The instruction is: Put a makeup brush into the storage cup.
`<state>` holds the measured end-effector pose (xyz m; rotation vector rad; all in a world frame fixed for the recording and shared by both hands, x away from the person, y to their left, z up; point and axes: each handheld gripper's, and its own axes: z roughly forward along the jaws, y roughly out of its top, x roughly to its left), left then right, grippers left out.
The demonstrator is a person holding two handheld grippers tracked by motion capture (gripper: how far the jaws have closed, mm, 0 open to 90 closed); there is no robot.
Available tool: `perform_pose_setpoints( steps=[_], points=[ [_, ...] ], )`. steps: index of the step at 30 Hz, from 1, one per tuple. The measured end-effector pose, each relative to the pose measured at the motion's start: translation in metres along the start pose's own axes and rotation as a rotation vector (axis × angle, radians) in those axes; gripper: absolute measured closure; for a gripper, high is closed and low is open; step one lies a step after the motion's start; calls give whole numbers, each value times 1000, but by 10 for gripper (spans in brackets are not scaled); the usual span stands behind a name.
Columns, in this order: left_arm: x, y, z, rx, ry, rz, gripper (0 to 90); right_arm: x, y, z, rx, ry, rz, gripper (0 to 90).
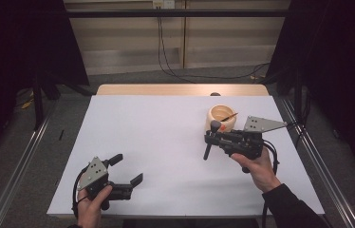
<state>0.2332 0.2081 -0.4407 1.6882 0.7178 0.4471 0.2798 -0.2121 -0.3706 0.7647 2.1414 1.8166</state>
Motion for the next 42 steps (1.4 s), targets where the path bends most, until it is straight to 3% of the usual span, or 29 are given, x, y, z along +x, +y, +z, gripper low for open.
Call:
perform_pose_setpoints(
  steps=[16,21,30,34,42],
  points=[
    [2,-2,0,9,-2,-37,14,-21,15,-9,-28,-66,6,780],
    [3,-1,-1,14,-14,-15,14,-26,22,-10,-28,-83,-9,780],
    [2,0,-3,8,-18,-9,13,-40,35,-11,-23,-131,-29,779],
    [3,-1,-3,10,-8,-16,12,-48,39,-12,-37,-150,-6,779],
    [3,-2,-7,2,17,-29,12,-62,50,-11,-32,-203,-26,780]
  ],
)
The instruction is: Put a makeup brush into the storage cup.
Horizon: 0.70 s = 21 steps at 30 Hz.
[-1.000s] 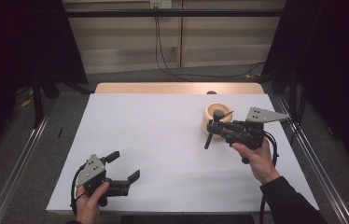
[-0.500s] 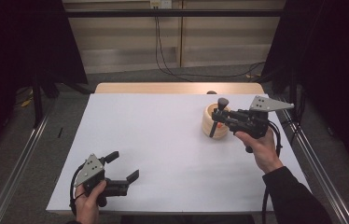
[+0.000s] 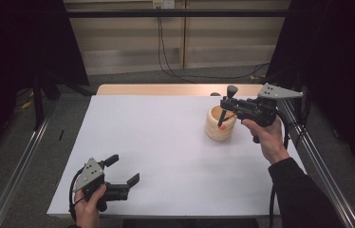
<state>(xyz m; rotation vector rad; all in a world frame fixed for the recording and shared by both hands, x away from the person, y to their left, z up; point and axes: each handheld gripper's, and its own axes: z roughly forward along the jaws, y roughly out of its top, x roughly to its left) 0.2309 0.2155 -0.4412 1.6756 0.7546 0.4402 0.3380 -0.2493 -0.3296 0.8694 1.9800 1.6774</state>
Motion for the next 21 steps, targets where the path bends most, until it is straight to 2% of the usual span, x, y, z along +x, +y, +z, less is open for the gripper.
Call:
perform_pose_setpoints(
  steps=[3,9,10,14,21],
  points=[
    [-1,0,0,3,15,4,13,-6,2,3,9,-14,11,779],
    [0,0,1,-1,17,-7,14,-15,1,7,18,-48,13,779],
    [1,0,1,-8,7,-9,14,-17,0,8,14,-53,14,779],
    [2,0,1,0,19,3,13,-24,-1,11,19,-85,24,779],
    [4,-1,2,7,23,-6,10,-35,-8,18,38,-114,35,778]
  ],
)
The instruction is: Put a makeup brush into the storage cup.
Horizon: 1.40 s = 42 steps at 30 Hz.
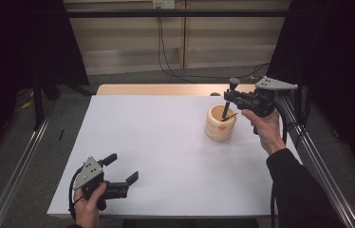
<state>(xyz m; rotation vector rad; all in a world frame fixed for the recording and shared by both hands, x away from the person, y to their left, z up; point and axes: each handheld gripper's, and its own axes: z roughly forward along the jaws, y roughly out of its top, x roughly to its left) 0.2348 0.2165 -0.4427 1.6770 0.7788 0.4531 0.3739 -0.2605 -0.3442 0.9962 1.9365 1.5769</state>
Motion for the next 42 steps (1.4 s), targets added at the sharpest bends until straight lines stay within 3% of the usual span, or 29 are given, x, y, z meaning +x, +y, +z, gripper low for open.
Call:
perform_pose_setpoints(
  steps=[17,30,32,42],
  points=[
    [2,-2,0,18,0,-27,10,-11,-17,18,54,-35,15,777],
    [-1,-1,-1,24,19,0,11,-14,-39,24,72,-48,36,777],
    [-2,-1,0,21,-1,6,10,-14,-42,24,71,-45,37,777],
    [-1,0,-1,18,12,2,12,-16,-61,28,83,-42,62,773]
  ],
)
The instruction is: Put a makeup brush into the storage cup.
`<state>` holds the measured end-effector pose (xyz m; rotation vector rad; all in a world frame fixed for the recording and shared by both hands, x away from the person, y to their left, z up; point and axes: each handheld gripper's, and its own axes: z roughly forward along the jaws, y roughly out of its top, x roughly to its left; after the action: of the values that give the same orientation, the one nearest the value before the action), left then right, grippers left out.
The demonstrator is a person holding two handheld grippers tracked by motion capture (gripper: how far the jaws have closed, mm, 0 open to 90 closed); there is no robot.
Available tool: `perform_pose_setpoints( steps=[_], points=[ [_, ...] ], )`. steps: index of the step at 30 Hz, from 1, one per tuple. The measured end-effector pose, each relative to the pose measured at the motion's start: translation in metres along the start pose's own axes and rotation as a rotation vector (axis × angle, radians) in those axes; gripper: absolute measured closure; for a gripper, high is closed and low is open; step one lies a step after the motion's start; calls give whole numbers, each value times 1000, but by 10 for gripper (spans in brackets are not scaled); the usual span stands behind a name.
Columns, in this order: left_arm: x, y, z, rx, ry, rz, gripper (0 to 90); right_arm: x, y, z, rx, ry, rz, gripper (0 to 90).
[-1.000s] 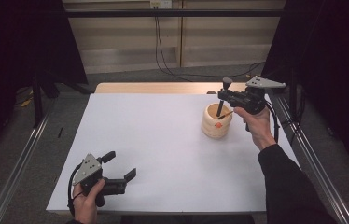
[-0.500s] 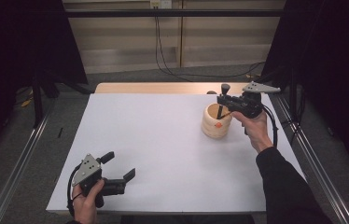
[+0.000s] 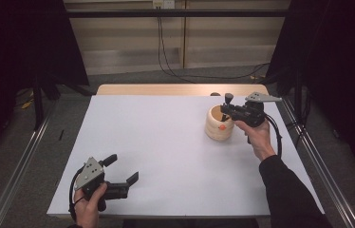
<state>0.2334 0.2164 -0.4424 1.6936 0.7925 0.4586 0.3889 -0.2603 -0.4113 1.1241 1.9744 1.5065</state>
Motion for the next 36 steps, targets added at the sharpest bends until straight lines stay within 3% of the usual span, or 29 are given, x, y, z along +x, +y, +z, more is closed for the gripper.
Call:
perform_pose_setpoints(
  steps=[13,20,26,36],
  points=[
    [0,0,0,-5,1,-8,13,-2,-10,2,13,-3,16,748],
    [1,0,0,-6,4,-10,12,-1,-10,2,11,-2,11,685],
    [0,0,0,-2,2,11,12,1,-9,1,-3,-16,10,512],
    [1,0,2,-9,-3,-4,12,4,-7,0,-21,-33,9,185]
  ],
)
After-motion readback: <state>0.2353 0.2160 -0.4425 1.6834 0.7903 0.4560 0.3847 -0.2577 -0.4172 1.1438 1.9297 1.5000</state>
